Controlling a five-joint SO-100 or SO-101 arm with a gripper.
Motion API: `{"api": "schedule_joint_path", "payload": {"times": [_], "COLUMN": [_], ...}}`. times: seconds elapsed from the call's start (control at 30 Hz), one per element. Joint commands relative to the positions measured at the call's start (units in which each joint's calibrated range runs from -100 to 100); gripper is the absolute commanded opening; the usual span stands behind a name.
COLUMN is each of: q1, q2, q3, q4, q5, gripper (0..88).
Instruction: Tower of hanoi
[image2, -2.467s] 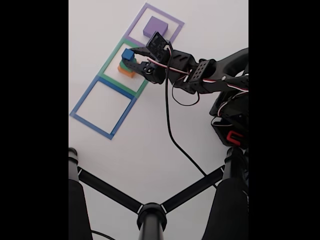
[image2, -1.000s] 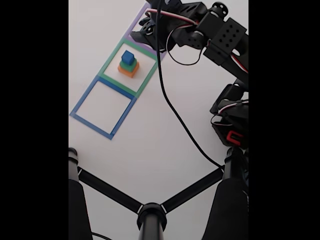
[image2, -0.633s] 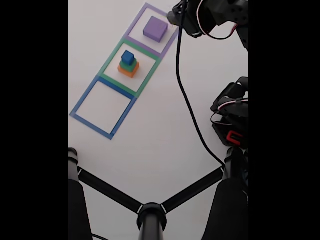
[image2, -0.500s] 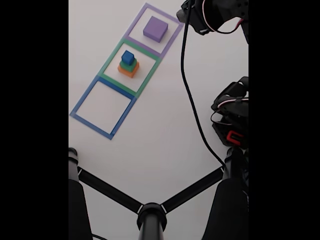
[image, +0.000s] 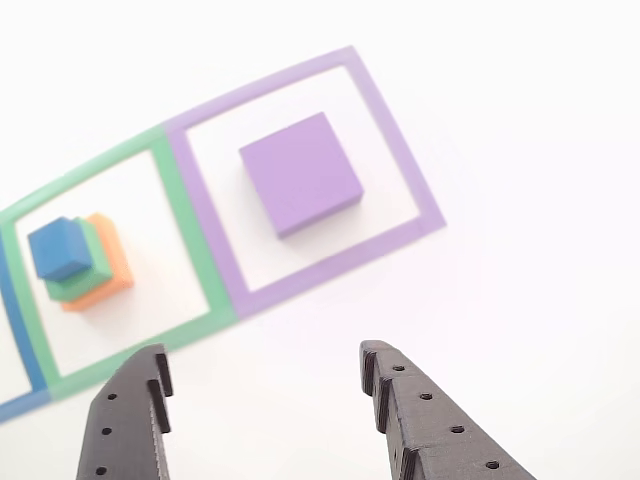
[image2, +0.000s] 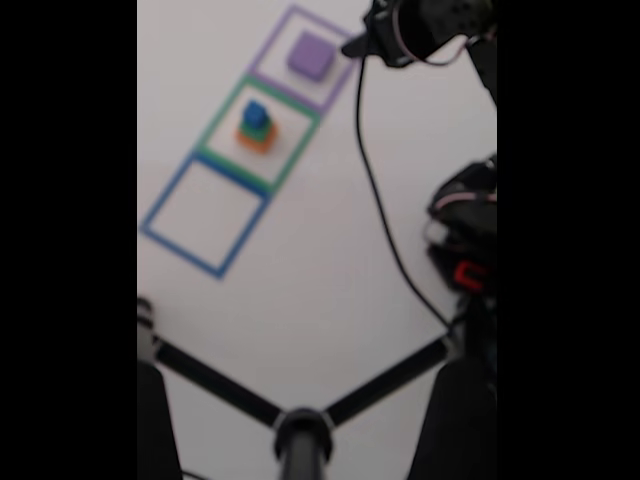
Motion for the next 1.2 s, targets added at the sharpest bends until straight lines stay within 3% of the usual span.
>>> {"api": "schedule_joint_path", "payload": {"times": [0.0,0.37,0.7,1.17], "q1": [2.4,7.6,7.7,6.6], "q2": [-2.8,-1.7,6.8,33.8], "q3": [8.4,33.6,52.0,53.1], "q4": [-11.2,-43.6,-76.8,-109.9], "q5": [0.0,0.0,0.0,0.0], "gripper": [28.5,41.7,43.2,42.3]}}
